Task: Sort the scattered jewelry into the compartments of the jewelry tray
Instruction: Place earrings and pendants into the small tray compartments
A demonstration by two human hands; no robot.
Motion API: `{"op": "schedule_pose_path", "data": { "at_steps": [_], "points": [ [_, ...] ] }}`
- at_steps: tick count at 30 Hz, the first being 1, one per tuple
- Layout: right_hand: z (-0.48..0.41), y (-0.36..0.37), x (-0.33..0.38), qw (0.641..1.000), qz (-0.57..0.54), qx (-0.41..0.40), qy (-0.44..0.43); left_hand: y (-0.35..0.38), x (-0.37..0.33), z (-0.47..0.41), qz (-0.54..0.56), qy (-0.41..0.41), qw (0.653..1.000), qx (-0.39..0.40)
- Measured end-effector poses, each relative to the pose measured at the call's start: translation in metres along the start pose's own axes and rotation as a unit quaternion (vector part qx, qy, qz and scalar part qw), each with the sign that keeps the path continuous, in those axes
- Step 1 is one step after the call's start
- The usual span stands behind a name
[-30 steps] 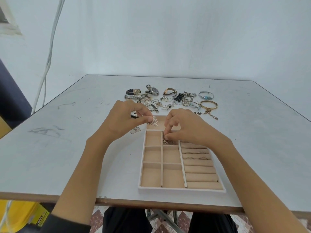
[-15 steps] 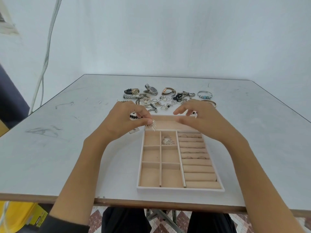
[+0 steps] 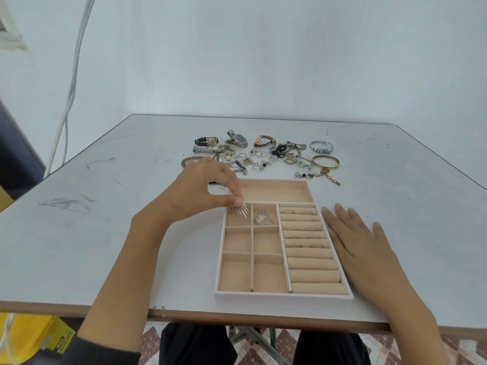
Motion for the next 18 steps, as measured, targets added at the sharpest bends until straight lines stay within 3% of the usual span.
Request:
{"op": "schedule_pose_path", "data": {
  "at_steps": [18],
  "points": [
    [0.0017,-0.0003,0.0037,1.000,0.028,-0.011,-0.006,0.0074,0.0042,-0.0002,-0.027,-0.017,0.999,0.041]
  ]
}}
Point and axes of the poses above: each hand's wrist, its own z-axis away from the middle knuckle, its own y-axis out of the palm, x = y × z, the point moved 1 cm from there along -z, towards the middle knuckle, and after that the axes turned 12 degrees about -y, right-handed, at the moved point
